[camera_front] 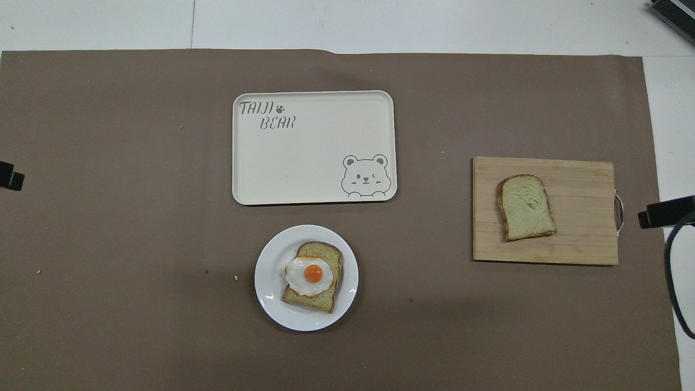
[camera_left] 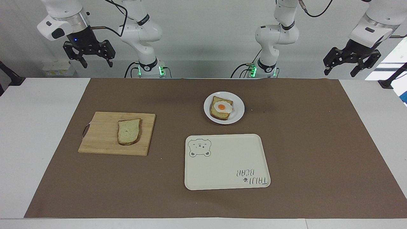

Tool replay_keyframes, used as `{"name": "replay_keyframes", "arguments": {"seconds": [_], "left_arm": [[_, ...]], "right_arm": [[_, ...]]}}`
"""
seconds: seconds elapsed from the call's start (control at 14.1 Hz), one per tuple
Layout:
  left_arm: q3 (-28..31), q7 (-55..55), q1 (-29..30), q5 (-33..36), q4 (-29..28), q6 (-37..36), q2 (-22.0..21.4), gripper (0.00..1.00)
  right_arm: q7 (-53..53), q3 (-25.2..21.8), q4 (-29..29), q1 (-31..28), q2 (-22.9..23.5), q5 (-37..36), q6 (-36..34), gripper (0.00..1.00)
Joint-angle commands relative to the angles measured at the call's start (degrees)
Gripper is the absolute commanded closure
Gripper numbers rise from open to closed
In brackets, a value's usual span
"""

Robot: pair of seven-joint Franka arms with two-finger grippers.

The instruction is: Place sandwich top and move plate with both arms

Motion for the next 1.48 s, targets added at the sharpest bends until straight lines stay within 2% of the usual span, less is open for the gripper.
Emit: {"name": "replay_keyframes", "arguments": {"seconds": [0.0, 0.21, 0.28, 0.35, 0.64, 1.41], "left_arm": [[0.00, 0.07, 0.01, -0.11, 1.06, -1.03, 0.08, 0.00], [0.09, 0.07, -0.07, -0.02, 0.97, -1.20, 0.08, 0.00], [0.00, 0.07, -0.08, -0.02, 1.06, -1.20, 0.08, 0.00], [0.00, 0.07, -0.16, -0.10, 0.97, -1.20, 0.08, 0.00], [0.00, 0.07, -0.08, -0.19, 0.80, -1.29, -0.10, 0.00], [0.00, -0.11, 0.28, -0.45, 0.53, -1.29, -0.19, 0.00]], "right_arm": [[-1.34, 0.17, -1.16, -0.69, -1.14, 0.14, 0.06, 0.00], [-1.25, 0.17, -1.07, -0.69, -0.97, -0.39, 1.02, 0.00], [-1.25, 0.35, -2.03, -0.69, -1.23, 0.13, 4.68, 0.00], [-0.81, 0.44, -2.30, -0.26, -1.14, 0.13, 4.89, 0.00], [-0.63, 0.53, -0.46, -0.69, 0.09, 1.72, 3.40, 0.00], [-0.98, 0.44, -1.07, -0.69, -0.35, -0.21, 3.66, 0.00]]}}
